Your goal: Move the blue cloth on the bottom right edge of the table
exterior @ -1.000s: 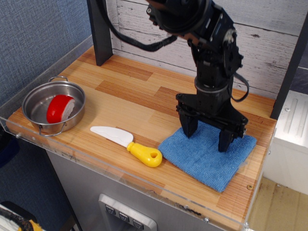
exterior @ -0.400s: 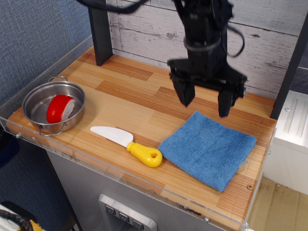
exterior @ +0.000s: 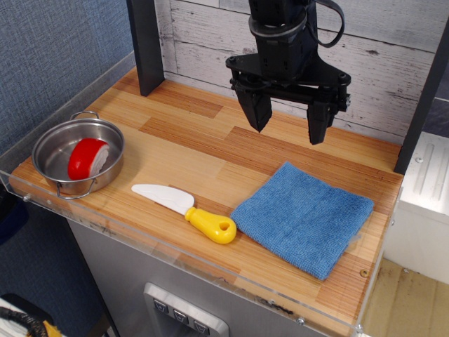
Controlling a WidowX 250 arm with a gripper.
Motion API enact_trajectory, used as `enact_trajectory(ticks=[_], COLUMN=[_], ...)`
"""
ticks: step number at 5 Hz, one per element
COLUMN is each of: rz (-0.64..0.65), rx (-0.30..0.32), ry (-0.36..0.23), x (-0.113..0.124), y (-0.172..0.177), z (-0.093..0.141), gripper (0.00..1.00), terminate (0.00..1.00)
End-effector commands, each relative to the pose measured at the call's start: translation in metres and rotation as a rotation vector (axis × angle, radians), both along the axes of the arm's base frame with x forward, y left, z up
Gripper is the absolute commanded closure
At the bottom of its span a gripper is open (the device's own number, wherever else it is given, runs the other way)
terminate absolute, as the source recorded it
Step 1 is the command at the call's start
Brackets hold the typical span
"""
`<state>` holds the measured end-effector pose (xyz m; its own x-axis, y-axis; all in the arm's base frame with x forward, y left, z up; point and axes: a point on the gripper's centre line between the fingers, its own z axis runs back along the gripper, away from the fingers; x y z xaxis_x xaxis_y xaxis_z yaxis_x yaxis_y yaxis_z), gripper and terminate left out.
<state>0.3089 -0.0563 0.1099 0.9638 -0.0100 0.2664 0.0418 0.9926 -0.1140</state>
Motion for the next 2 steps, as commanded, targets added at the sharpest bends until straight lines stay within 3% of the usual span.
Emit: enact_trajectory(ticks=[1, 2], rz=[0.000, 0.000], rx=[-0.006, -0.006], ry=[-0.052, -0.052], x=[0.0006, 0.0006], y=[0.0015, 0.0015], z=[0.0137, 0.0137], gripper=[0.00, 0.00], terminate=[0.00, 1.00])
